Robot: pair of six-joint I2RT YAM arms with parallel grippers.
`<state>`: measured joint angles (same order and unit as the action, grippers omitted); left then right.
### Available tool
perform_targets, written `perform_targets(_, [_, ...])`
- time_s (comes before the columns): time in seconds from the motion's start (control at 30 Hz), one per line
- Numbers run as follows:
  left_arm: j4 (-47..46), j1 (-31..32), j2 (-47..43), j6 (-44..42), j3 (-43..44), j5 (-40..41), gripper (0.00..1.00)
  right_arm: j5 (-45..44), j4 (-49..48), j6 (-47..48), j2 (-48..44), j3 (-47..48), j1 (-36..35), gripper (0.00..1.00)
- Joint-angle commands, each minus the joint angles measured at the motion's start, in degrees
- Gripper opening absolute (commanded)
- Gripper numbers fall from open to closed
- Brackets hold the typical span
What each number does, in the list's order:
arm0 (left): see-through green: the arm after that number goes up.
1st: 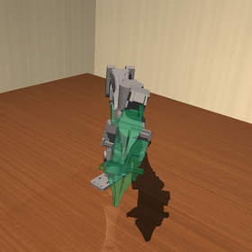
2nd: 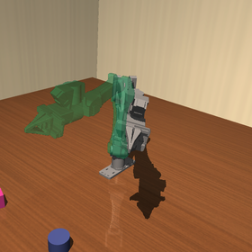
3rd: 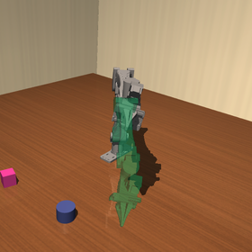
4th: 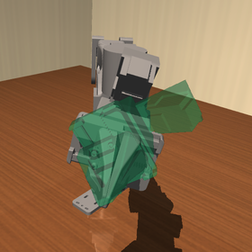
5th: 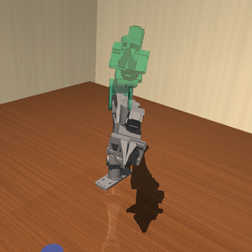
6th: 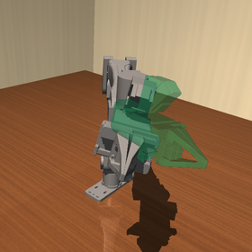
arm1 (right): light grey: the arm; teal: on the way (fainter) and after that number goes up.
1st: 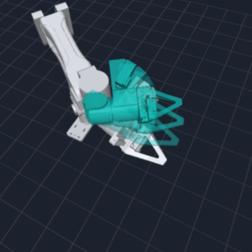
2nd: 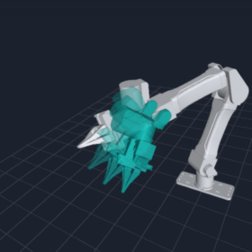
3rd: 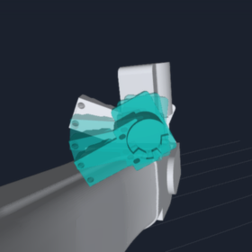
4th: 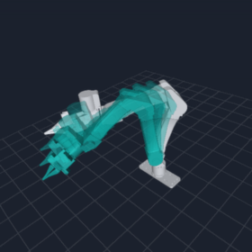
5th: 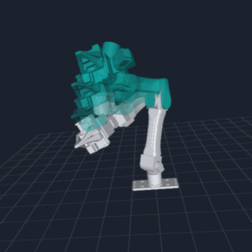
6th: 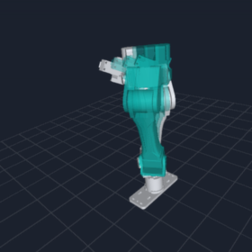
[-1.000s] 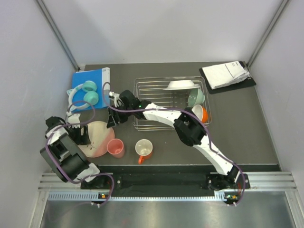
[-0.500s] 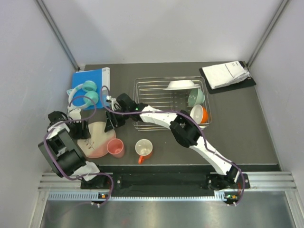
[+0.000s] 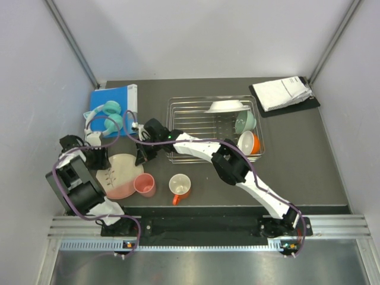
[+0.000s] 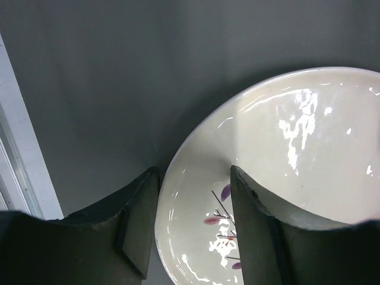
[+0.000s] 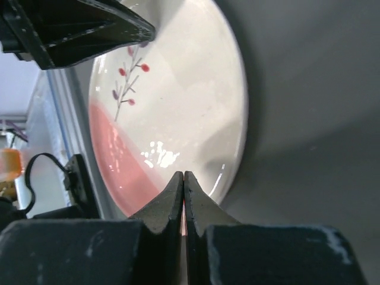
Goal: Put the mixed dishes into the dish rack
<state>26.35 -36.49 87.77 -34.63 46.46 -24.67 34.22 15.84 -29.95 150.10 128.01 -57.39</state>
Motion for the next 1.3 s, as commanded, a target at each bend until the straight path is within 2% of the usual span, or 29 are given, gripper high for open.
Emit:
perform_targets(0.0, [5.8,1.3,2.8,-1.6,-1.7,0.7,0.54,-5.0,3.4,4.1,0.7,2.2,-0.7,0.0])
perform_targets(0.17, [9.0,1.3,1.6,-1.9,1.6,0.1,0.55,-9.5,0.3,6.1,-3.4,2.1,-0.3,0.0])
perform_targets(0.3, [13.1,1.2,0.1,-1.9,4.1,-1.7,0.67,-10.1,-5.5,4.1,-6.7,-0.2,0.8,0.0])
perform_targets(0.37, [13.3,1.2,-0.1,-1.9,4.3,-2.4,0.68,-7.9,-5.7,3.4,-6.1,1.3,1.0,0.0])
perform_targets(0.4, [13.3,1.2,-0.1,-1.8,4.1,-2.3,0.68,-7.2,-4.2,3.8,-5.4,2.1,1.0,0.13])
perform_targets(0.43, [12.9,1.2,0.1,-1.8,4.0,-2.3,0.65,-6.6,-3.5,4.0,-4.7,2.5,1.0,0.26])
perform_targets(0.47, [12.7,1.2,0.6,-1.7,3.6,-2.1,0.64,-6.5,-3.1,4.2,-4.6,2.2,0.9,0.34])
perform_targets(0.5, [12.5,1.2,0.8,-1.6,3.4,-2.2,0.63,-6.4,-2.9,4.6,-4.6,1.6,1.0,0.37])
perform_targets(0.63, [11.0,1.2,1.4,-1.1,2.4,-3.0,0.45,-6.0,-2.5,5.3,-5.3,-1.5,0.8,0.42])
perform_targets(0.67, [10.9,1.3,1.9,-1.0,2.5,-3.6,0.36,-6.0,-2.1,5.5,-5.2,-1.7,0.7,0.42])
perform_targets(0.77, [10.7,1.9,3.4,0.1,3.8,-4.5,0.27,-5.6,0.1,7.2,-4.6,-1.7,0.2,0.42])
perform_targets(0.87, [10.5,2.4,4.8,1.3,5.2,-5.0,0.27,-4.9,3.1,9.5,-4.0,-1.2,-0.3,0.41])
perform_targets(0.97, [9.8,2.5,5.6,1.8,5.9,-5.0,0.27,-4.8,5.3,11.7,-3.7,-1.0,-0.2,0.23])
perform_targets(1.07, [9.7,2.5,5.7,2.3,6.7,-5.3,0.27,-4.9,7.0,13.3,-3.3,-0.8,-0.2,0.17])
perform_targets(1.17, [9.6,2.8,5.7,2.8,6.8,-5.6,0.26,-5.6,8.1,14.1,-3.2,-0.9,-0.2,0.0])
perform_targets(1.27, [9.6,3.5,5.4,3.3,6.7,-5.5,0.25,-8.2,8.5,14.7,-3.8,-1.0,-0.2,0.0])
